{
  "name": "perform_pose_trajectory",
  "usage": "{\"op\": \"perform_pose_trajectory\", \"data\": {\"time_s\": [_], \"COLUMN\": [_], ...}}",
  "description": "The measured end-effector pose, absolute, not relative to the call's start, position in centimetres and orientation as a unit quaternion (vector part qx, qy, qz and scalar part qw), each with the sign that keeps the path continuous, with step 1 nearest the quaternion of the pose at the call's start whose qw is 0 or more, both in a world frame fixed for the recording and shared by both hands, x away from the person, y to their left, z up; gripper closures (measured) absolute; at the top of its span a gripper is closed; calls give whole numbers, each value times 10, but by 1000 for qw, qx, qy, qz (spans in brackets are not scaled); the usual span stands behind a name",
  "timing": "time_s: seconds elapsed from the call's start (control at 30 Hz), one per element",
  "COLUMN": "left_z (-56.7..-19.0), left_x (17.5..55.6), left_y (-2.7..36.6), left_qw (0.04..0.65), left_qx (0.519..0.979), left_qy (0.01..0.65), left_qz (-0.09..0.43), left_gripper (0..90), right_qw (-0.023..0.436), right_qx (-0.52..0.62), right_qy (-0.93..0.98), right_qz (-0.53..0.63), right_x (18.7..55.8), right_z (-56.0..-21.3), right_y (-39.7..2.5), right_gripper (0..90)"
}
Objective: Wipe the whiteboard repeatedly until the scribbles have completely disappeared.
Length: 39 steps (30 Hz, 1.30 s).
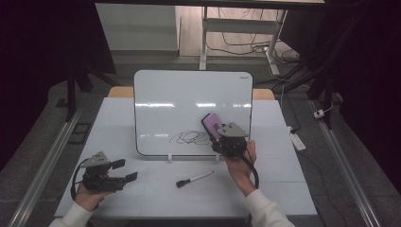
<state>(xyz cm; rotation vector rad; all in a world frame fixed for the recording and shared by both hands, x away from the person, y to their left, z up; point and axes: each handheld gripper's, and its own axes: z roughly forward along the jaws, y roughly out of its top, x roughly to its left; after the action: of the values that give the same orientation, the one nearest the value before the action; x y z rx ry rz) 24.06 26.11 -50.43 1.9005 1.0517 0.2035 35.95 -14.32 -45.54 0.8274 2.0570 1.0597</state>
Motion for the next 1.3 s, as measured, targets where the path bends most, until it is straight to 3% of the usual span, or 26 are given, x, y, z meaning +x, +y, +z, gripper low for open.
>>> {"op": "perform_pose_trajectory", "data": {"time_s": [0.13,0.47,0.83,0.93,1.13,1.3], "left_z": [-504,-504,-504,-504,-504,-504], "left_x": [241,241,241,241,241,242], "left_y": [261,260,261,260,260,261], "left_qw": [461,461,462,462,462,464], "left_qx": [773,775,773,774,774,772], "left_qy": [427,425,427,425,425,426], "left_qz": [84,84,85,85,83,82], "left_gripper": [202,202,202,202,202,202], "right_qw": [348,314,328,332,294,307], "right_qx": [305,240,298,284,247,258], "right_qy": [794,836,798,806,834,825], "right_qz": [394,381,409,400,397,397], "right_x": [357,340,355,352,342,345], "right_z": [-459,-480,-461,-465,-479,-473], "right_y": [-135,-82,-112,-103,-76,-85], "right_gripper": [402,402,402,402,402,402]}}
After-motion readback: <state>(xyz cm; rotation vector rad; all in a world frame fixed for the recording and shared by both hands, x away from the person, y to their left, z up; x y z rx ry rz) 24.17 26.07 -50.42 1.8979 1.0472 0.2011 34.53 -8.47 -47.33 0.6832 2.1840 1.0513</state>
